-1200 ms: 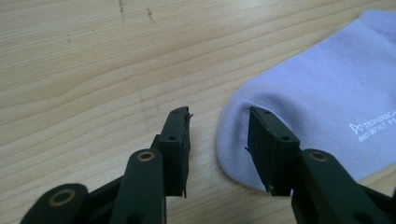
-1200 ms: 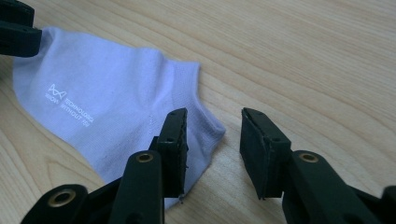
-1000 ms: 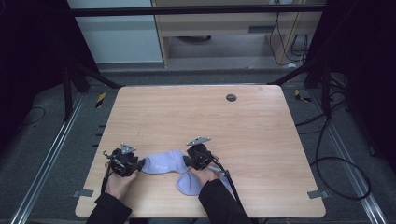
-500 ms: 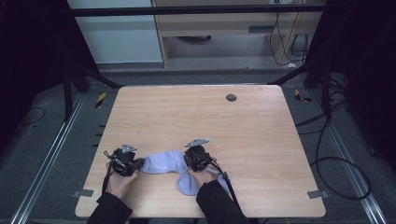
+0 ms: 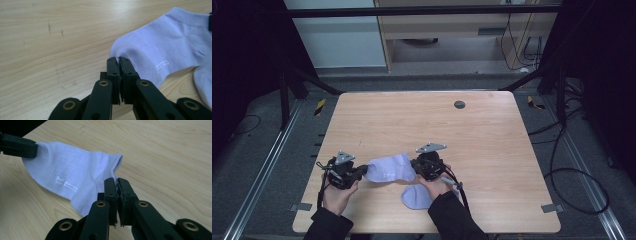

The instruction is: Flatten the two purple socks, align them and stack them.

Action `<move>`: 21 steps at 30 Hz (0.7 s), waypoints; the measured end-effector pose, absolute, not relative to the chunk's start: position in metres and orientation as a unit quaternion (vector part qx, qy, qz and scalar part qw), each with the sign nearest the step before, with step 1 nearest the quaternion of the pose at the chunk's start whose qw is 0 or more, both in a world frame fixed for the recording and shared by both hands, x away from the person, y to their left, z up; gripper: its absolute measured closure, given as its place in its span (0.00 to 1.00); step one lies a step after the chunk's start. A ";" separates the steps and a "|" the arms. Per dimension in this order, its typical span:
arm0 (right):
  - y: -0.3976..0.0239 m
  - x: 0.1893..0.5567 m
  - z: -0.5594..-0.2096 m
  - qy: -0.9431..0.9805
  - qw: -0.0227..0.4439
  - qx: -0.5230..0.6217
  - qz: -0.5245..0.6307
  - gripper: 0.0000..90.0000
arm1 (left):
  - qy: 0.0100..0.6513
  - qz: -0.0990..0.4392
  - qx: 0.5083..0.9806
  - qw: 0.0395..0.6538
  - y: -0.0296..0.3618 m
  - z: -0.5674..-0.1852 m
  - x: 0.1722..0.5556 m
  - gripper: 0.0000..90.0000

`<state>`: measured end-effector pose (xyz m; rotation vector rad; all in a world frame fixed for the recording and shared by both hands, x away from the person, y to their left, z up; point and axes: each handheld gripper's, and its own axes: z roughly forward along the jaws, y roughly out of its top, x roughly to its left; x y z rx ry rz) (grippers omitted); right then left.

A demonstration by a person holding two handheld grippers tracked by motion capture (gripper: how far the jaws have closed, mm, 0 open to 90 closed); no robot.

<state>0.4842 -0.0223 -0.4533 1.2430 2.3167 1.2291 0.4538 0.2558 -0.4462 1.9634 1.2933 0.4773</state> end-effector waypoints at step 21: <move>-0.098 0.441 -0.425 0.811 0.124 0.415 0.394 0.97 | 0.433 0.152 0.806 0.374 0.190 -0.430 0.428 0.97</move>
